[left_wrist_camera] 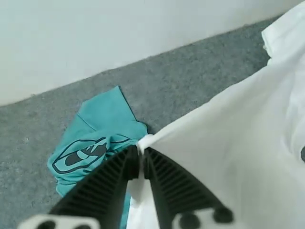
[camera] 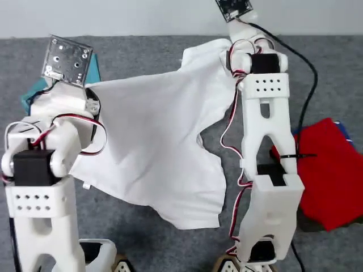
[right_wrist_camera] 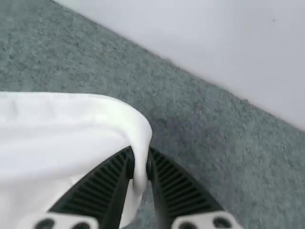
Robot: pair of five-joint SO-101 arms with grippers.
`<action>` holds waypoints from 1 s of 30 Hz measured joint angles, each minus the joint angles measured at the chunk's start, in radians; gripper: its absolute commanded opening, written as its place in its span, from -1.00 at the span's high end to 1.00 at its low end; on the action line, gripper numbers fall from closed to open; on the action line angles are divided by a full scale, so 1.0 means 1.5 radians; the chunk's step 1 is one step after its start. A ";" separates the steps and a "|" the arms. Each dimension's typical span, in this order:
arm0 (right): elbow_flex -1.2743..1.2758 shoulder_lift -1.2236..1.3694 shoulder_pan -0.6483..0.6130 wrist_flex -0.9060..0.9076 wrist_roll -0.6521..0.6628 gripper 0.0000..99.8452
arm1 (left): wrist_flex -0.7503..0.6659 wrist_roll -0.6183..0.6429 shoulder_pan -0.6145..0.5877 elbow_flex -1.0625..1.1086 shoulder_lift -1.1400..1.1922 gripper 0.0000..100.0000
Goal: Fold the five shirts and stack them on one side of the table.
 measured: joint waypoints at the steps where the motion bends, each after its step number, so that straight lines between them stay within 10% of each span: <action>1: 0.000 0.000 -0.004 -0.009 0.000 0.98 | -0.001 0.000 0.000 0.001 0.000 0.97; 30: -0.002 0.047 -0.014 -0.018 0.006 0.98 | -0.124 0.000 -0.032 0.004 0.286 0.97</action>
